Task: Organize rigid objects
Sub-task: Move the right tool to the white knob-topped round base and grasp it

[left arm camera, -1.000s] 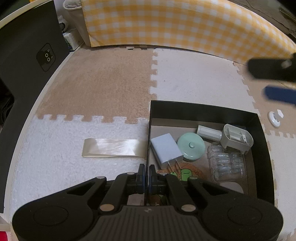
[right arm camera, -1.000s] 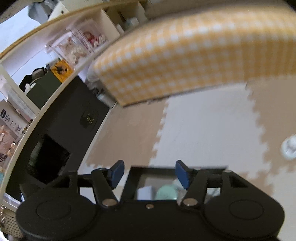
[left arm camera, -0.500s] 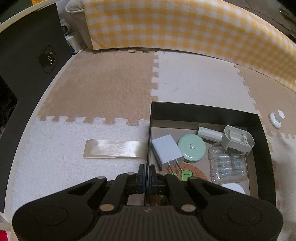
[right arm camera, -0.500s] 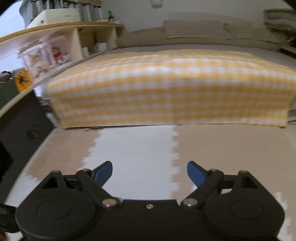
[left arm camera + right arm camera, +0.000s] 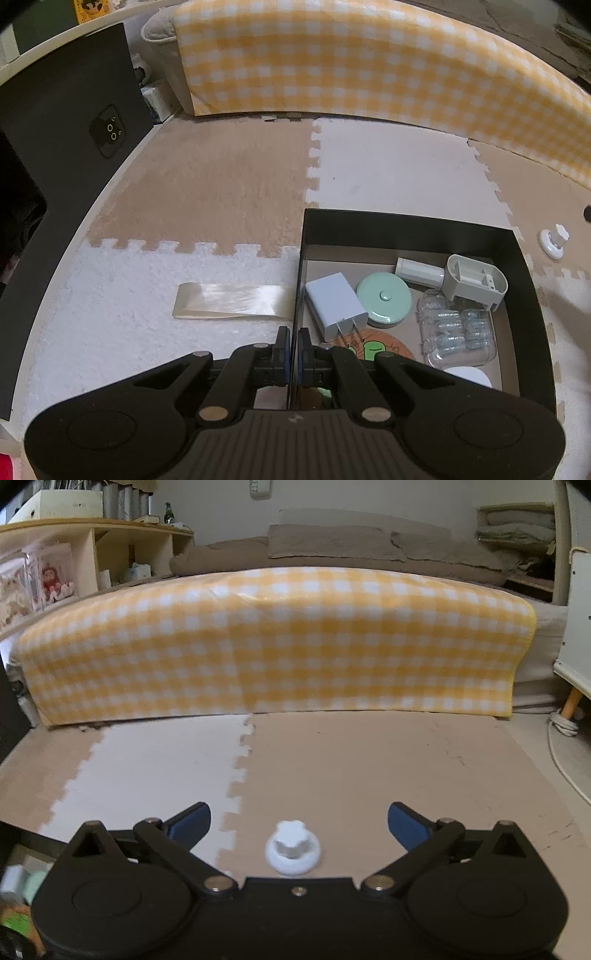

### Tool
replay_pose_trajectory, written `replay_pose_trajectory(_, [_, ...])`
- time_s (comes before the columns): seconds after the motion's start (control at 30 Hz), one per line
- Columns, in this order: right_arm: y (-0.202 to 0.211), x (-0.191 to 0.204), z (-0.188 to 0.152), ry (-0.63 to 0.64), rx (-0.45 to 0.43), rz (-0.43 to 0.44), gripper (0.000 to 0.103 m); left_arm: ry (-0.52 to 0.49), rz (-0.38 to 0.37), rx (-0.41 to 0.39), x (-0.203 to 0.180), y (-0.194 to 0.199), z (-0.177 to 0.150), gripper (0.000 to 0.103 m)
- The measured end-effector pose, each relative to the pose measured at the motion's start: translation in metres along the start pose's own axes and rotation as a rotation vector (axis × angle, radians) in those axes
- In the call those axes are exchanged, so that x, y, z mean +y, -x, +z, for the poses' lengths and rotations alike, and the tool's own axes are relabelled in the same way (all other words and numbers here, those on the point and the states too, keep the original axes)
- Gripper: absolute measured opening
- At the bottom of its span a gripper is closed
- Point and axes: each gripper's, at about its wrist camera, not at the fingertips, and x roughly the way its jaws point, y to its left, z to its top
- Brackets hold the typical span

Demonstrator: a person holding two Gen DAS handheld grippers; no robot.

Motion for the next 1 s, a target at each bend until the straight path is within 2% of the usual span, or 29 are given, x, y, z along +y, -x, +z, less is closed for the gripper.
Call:
replay_pose_trajectory(0.27, [-0.014,-0.012,-0.023,-0.022,-0.031,-0.022,0.103,-0.022,0.017,-0.036,-0.004,0.002,-0.006,0.003])
replay_pose_trajectory(0.5, [-0.034,-0.012,-0.036,0.004,0.061,-0.058,0.103,-0.019,0.023,-0.049,-0.005,0.003,-0.008,0.003])
replay_pose_trajectory(0.77, [-0.048,-0.006,-0.044,0.027,0.098,-0.049,0.103,-0.007,0.031,-0.057,-0.006,0.003,-0.01,0.003])
replay_pose_trajectory(1.0, [-0.057,0.005,-0.044,0.036,0.095,-0.02,0.085,-0.001,0.031,-0.054,-0.006,0.003,-0.009,0.003])
